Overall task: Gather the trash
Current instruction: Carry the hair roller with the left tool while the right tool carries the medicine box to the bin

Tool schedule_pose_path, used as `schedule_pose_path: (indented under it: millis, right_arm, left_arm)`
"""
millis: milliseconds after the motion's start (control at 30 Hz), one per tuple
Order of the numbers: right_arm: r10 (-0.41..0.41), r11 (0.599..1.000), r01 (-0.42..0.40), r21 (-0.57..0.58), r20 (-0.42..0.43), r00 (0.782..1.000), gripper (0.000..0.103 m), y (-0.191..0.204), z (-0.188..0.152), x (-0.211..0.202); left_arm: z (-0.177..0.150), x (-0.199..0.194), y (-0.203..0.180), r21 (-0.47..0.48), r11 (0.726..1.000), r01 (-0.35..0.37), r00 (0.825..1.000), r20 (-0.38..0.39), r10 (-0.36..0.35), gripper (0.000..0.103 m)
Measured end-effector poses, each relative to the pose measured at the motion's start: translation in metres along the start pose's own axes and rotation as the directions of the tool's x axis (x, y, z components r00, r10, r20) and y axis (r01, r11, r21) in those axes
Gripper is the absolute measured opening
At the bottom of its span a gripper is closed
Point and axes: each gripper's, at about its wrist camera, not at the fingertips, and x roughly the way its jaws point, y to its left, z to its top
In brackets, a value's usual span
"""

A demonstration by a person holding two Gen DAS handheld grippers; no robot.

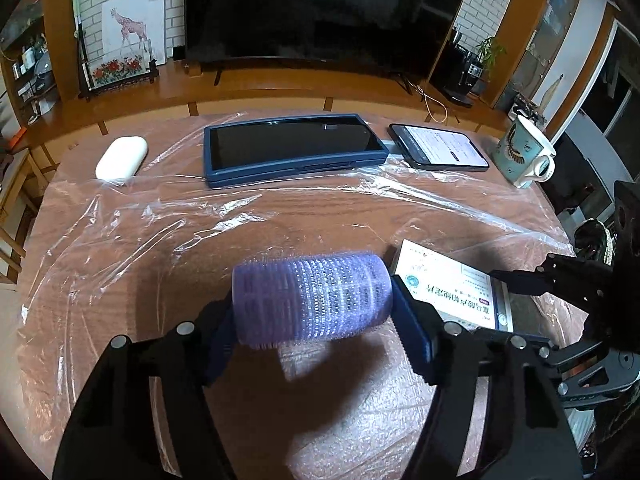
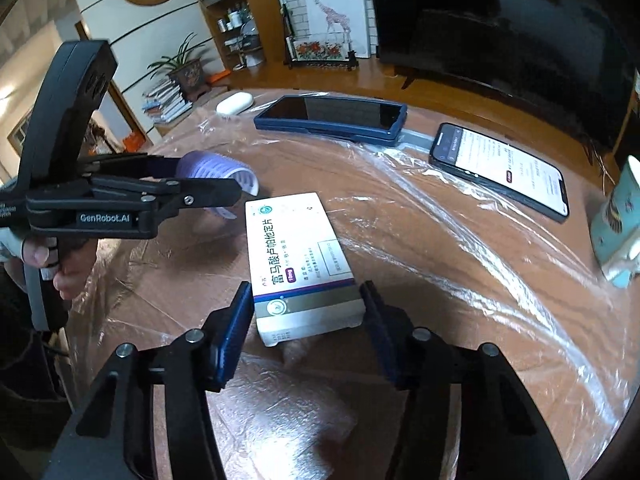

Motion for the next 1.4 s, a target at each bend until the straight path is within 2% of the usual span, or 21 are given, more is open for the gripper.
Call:
schedule_pose_path:
  millis: [367, 600, 1400]
  right_arm:
    - [0.029, 0.994, -0.036, 0.103, 0.068, 0.997, 0.054, -0.004, -0.011, -0.029]
    - [0.026, 0.992, -0.038, 0.122, 0.104, 0.994, 0.054, 0.003, -0.022, -0.049]
    - [0.034, 0.99, -0.052, 0.129, 0.139, 0.99, 0.053, 0.048, -0.109, -0.128]
  left_arm:
    - [-0.017, -0.016, -0.007, -0.001, 1.0, -0.009, 1.0, 0.01, 0.009, 0.069]
    - [-0.028, -0.031, -0.021, 0.016, 1.0, -0.009, 1.0, 0.027, 0.009, 0.069]
    - [-0.107, -0.094, -0.077, 0.084, 0.996, 0.004, 0.998, 0.064, -0.009, 0.069]
